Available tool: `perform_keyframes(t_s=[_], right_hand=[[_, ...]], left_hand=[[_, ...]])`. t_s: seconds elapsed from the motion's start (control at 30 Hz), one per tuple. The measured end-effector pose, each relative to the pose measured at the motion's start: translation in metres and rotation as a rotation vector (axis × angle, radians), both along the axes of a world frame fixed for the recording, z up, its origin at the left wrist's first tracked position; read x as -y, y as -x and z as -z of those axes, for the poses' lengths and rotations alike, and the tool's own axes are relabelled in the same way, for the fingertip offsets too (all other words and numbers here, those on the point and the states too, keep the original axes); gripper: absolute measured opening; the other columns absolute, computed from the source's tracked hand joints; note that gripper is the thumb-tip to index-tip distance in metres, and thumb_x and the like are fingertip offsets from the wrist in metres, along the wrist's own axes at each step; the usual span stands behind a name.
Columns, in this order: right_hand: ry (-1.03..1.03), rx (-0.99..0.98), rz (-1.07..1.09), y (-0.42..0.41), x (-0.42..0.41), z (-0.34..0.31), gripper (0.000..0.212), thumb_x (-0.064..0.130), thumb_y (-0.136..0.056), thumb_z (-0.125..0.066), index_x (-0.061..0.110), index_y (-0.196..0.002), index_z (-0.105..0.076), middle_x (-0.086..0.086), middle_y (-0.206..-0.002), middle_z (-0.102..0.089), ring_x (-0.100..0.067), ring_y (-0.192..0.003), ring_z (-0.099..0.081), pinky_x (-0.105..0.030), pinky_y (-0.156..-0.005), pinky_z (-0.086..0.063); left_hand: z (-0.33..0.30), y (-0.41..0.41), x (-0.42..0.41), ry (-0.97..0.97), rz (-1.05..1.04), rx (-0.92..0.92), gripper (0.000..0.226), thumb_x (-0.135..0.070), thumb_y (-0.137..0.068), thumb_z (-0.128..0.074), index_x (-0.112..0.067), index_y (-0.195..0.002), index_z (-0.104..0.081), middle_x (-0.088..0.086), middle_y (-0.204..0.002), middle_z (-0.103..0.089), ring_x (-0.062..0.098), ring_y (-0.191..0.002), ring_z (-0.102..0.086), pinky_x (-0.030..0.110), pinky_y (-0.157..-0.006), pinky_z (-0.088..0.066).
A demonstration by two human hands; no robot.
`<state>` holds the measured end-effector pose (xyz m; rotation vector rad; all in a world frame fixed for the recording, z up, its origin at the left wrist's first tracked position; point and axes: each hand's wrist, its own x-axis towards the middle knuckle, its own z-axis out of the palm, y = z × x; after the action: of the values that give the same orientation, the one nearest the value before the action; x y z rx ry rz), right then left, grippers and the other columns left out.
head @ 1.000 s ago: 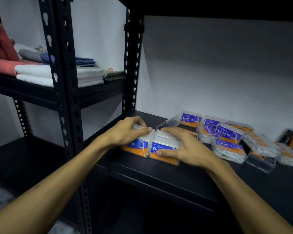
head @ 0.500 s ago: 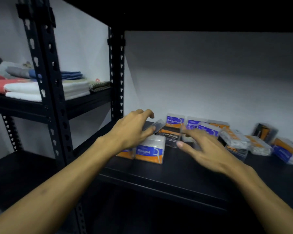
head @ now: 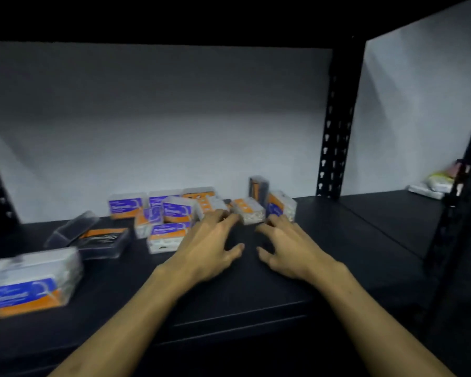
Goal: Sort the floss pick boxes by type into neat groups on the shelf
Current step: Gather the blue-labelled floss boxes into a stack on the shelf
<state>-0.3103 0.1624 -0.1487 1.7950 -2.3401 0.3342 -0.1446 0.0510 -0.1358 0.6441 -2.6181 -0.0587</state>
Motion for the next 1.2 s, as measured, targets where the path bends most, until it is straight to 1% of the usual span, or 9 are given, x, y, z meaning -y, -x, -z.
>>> perform_keyframes(t_s=[0.13,0.23,0.33,0.47,0.67,0.77,0.93,1.1,1.2], right_hand=[[-0.001,0.084,0.037,0.019,-0.003,0.008,0.054,0.056,-0.094,-0.048,0.021,-0.136,-0.052,-0.004,-0.135,-0.046,-0.024,-0.129,-0.04,-0.042,-0.104,-0.038],[0.102,0.11,0.094,0.038,-0.004,0.008,0.051,0.048,-0.093,-0.055,0.02,-0.135,-0.049,-0.004,-0.136,-0.041,-0.024,-0.125,-0.04,-0.04,-0.103,-0.041],[0.193,0.157,0.184,0.049,0.001,0.007,0.057,0.037,-0.092,-0.061,0.019,-0.141,-0.039,-0.005,-0.137,-0.035,-0.026,-0.124,-0.042,-0.041,-0.101,-0.044],[0.216,0.235,0.26,0.055,0.009,0.013,0.073,0.031,-0.091,-0.062,0.019,-0.15,-0.021,-0.009,-0.15,-0.027,-0.031,-0.129,-0.041,-0.046,-0.105,-0.041],[0.204,0.292,0.265,0.082,0.021,0.012,0.091,0.029,-0.092,-0.066,0.027,-0.159,-0.004,-0.003,-0.166,-0.006,-0.036,-0.143,-0.03,-0.052,-0.114,-0.033],[0.196,0.262,0.265,0.096,0.026,0.012,0.087,0.032,-0.093,-0.066,0.024,-0.159,-0.011,-0.002,-0.165,-0.011,-0.033,-0.144,-0.027,-0.05,-0.113,-0.035],[0.271,0.107,0.298,0.103,0.038,0.007,0.061,0.035,-0.094,-0.064,0.018,-0.146,-0.036,-0.009,-0.142,-0.032,-0.029,-0.127,-0.038,-0.045,-0.095,-0.05],[0.308,0.214,0.261,0.097,0.038,0.002,0.039,0.019,-0.094,-0.064,0.015,-0.126,-0.041,-0.013,-0.126,-0.05,-0.032,-0.108,-0.053,-0.047,-0.085,-0.051],[0.317,0.245,0.266,0.086,0.025,-0.002,0.035,0.017,-0.095,-0.062,0.016,-0.124,-0.041,-0.013,-0.117,-0.05,-0.033,-0.097,-0.058,-0.045,-0.079,-0.053]], left_hand=[[0.008,0.035,-0.003,0.128,-0.042,-0.011,0.048,-0.049,-0.089,-0.058,-0.033,-0.133,-0.048,-0.006,-0.141,-0.037,0.017,-0.133,-0.034,0.037,-0.098,-0.04],[0.01,0.057,0.002,0.086,0.021,-0.056,0.047,-0.042,-0.089,-0.06,-0.026,-0.133,-0.049,0.001,-0.145,-0.034,0.02,-0.135,-0.034,0.032,-0.104,-0.04],[0.013,0.08,0.009,0.051,0.075,0.039,0.058,-0.04,-0.093,-0.057,-0.019,-0.143,-0.037,0.009,-0.155,-0.024,0.025,-0.145,-0.024,0.037,-0.114,-0.035],[0.022,0.095,0.016,0.014,0.018,0.088,0.061,-0.045,-0.097,-0.046,-0.013,-0.147,-0.031,0.012,-0.152,-0.032,0.027,-0.142,-0.029,0.038,-0.116,-0.03],[0.031,0.09,0.016,-0.025,0.042,0.028,0.06,-0.039,-0.1,-0.045,-0.013,-0.152,-0.028,0.008,-0.157,-0.028,0.023,-0.146,-0.024,0.037,-0.118,-0.029],[0.03,0.092,0.016,0.046,0.042,-0.037,0.057,-0.041,-0.098,-0.051,-0.015,-0.146,-0.037,0.005,-0.141,-0.041,0.024,-0.133,-0.039,0.036,-0.106,-0.041],[0.025,0.094,0.011,0.055,0.028,-0.15,0.047,-0.048,-0.093,-0.059,-0.018,-0.129,-0.05,0.003,-0.122,-0.044,0.022,-0.108,-0.053,0.037,-0.084,-0.053],[0.029,0.085,0.017,-0.113,0.143,-0.242,0.042,-0.03,-0.09,-0.068,-0.012,-0.126,-0.058,0.0,-0.124,-0.043,0.02,-0.108,-0.055,0.028,-0.096,-0.046],[0.026,0.078,0.014,-0.11,0.196,-0.198,0.032,-0.026,-0.096,-0.059,-0.013,-0.125,-0.057,0.002,-0.127,-0.051,0.021,-0.113,-0.055,0.033,-0.098,-0.045]])
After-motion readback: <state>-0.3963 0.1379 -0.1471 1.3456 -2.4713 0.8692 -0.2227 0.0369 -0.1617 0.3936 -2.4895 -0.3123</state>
